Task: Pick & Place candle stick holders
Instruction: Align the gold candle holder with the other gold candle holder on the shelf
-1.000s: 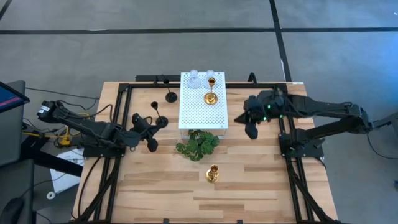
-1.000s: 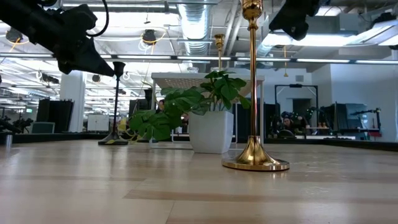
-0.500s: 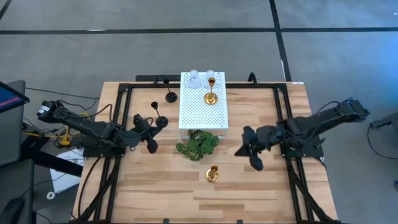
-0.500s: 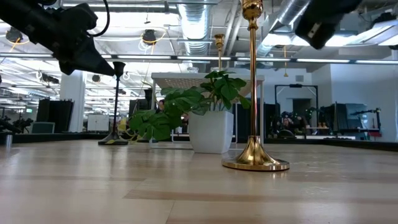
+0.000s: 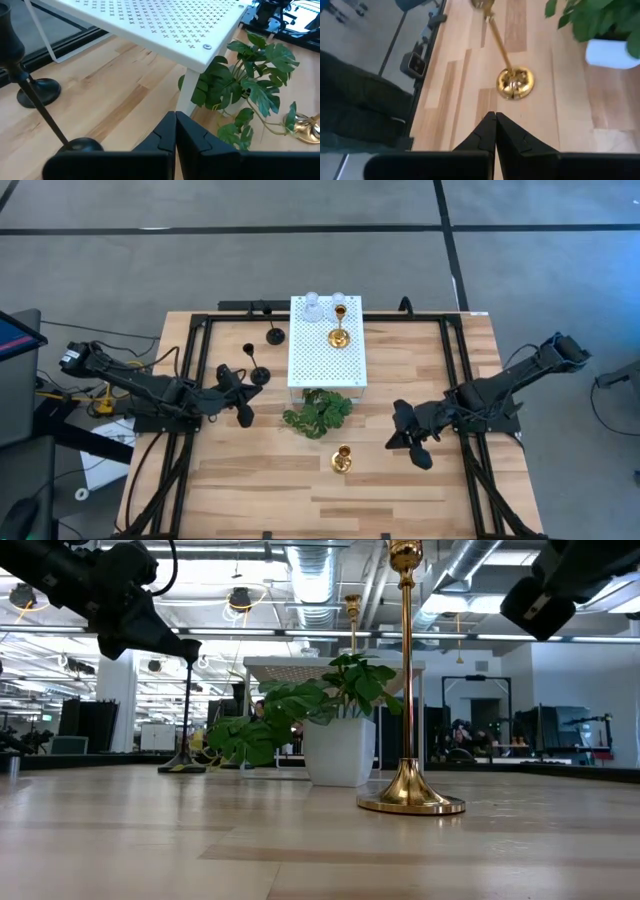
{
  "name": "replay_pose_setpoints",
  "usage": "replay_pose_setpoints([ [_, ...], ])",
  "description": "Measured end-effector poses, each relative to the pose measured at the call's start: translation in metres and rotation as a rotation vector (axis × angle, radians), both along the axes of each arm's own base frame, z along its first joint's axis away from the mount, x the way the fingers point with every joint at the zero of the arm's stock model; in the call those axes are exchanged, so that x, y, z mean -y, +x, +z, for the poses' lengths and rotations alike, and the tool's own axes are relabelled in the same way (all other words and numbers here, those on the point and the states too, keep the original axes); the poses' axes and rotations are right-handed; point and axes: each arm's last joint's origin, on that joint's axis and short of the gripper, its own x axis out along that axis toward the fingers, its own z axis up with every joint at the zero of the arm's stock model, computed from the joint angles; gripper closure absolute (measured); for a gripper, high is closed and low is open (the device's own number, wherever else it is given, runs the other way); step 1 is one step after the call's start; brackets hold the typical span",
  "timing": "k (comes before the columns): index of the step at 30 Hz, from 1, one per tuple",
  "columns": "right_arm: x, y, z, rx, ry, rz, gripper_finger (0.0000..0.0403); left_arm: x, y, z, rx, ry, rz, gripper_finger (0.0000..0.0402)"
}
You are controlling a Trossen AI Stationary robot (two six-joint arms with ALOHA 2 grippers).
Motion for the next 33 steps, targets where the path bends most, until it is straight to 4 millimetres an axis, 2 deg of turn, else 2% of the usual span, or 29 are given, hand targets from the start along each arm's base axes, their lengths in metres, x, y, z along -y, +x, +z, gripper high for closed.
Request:
replay_pose_setpoints([
  [4, -0.004, 0.006, -0.009, 0.024, -0.017, -0.014, 0.0403, 0.000, 0.000, 0.000, 0.002, -0.001, 0.000, 0.0395],
  [9, -0.014, 0.028, -0.029, 0.048, -0.084, 0.053, 0.0385, 0.000, 0.000, 0.001, 0.007, -0.002, 0.000, 0.0397],
  [16, -0.027, 0.055, -0.061, 0.053, -0.076, 0.069, 0.0288, 0.000, 0.000, 0.001, 0.009, -0.003, 0.001, 0.0395],
  [25, -0.024, 0.079, -0.081, 0.115, -0.041, 0.009, 0.0147, 0.000, 0.000, 0.001, 0.011, -0.004, 0.001, 0.0394],
  [29, -0.021, 0.087, -0.083, 0.163, -0.020, -0.016, 0.0118, 0.000, 0.000, 0.001, 0.013, -0.004, 0.001, 0.0394],
  [33, -0.019, 0.093, -0.080, 0.200, 0.003, -0.029, 0.0113, 0.000, 0.000, 0.001, 0.013, -0.004, 0.001, 0.0394],
])
